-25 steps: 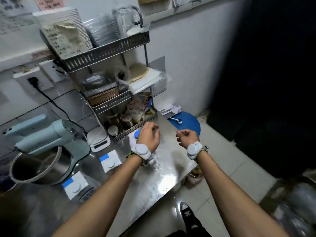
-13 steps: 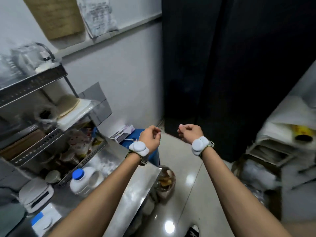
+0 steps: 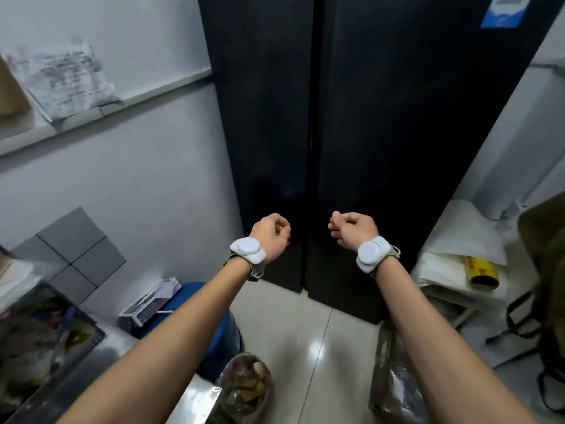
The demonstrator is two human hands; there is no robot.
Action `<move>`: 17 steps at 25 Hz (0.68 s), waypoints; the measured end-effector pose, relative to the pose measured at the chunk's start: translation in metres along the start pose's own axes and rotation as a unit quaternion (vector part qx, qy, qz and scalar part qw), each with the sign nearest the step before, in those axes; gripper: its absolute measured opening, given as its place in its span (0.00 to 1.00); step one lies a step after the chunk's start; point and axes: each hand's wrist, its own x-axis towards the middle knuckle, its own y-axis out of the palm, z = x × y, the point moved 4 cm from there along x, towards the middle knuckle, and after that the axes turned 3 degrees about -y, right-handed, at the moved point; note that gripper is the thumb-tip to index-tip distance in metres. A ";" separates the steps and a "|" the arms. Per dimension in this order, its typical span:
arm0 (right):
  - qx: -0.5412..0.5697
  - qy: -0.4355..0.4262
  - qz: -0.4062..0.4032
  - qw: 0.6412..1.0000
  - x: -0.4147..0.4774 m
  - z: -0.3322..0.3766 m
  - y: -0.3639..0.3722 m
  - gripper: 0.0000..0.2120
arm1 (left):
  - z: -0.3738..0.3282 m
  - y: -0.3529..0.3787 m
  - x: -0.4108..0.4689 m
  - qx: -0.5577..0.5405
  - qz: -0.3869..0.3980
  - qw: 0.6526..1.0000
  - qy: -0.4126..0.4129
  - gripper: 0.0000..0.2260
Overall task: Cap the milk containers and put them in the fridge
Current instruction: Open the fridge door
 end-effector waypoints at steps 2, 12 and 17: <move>-0.005 -0.009 0.001 1.000 0.020 0.010 -0.007 0.11 | -0.015 0.006 0.024 0.001 0.002 1.000 0.010 0.04; -0.013 -0.019 -0.030 0.999 0.146 0.079 -0.023 0.13 | -0.063 0.022 0.181 -0.040 0.024 0.998 0.037 0.02; -0.018 -0.023 -0.040 0.999 0.191 0.099 -0.024 0.16 | -0.079 0.028 0.247 -0.033 0.022 0.997 0.060 0.05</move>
